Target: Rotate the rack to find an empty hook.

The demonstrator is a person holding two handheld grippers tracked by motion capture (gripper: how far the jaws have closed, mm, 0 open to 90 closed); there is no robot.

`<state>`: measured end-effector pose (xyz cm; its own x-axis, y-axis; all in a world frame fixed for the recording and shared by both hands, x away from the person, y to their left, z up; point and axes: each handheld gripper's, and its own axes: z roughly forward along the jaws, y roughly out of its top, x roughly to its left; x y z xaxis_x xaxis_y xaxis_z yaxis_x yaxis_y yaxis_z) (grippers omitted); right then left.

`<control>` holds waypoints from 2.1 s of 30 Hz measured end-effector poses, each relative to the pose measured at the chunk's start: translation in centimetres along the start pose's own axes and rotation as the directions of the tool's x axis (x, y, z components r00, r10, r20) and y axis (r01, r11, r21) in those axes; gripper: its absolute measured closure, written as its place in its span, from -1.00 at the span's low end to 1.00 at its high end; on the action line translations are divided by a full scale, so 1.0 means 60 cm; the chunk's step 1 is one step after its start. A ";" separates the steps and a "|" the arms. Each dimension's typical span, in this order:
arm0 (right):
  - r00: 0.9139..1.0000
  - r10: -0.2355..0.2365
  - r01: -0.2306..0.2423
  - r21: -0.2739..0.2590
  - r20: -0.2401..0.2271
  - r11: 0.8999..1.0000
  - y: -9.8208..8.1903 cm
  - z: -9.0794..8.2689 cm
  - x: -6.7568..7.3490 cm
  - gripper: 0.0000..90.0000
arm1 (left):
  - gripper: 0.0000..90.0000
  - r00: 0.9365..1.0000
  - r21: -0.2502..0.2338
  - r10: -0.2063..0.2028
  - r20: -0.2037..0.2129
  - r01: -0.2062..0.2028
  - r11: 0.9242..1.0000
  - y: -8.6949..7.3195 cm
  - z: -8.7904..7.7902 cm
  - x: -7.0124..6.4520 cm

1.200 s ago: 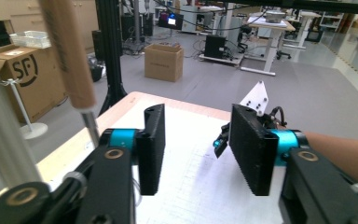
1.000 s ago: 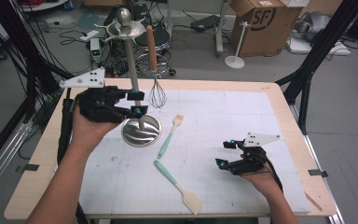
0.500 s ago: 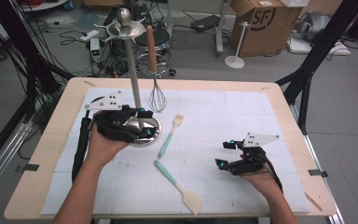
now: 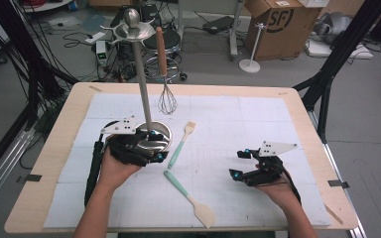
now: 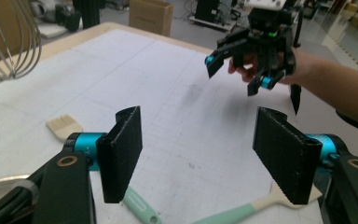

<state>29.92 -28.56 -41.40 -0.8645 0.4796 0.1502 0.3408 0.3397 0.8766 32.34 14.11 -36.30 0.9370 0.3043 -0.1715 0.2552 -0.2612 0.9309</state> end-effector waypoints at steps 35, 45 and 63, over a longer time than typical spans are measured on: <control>1.000 0.004 -0.004 0.014 0.011 1.000 -0.005 -0.003 -0.001 -0.54 | -0.77 0.999 -0.002 -0.036 -0.009 0.036 0.999 -0.029 0.020 0.011; 1.000 0.004 -0.005 0.011 0.009 1.000 -0.006 -0.003 -0.003 -0.54 | -0.86 0.999 -0.019 -0.033 0.021 0.033 0.999 -0.033 0.023 0.009; 1.000 0.005 -0.005 0.011 0.010 1.000 -0.006 -0.005 -0.004 -0.54 | -0.90 1.000 -0.007 -0.013 0.014 0.013 1.000 -0.037 0.028 0.009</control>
<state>29.87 -29.02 -41.65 -0.8594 0.4889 0.1498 0.3489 0.3464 0.8708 32.68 13.30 -39.03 0.9369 0.2945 -0.1885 0.2662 -0.2511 0.9306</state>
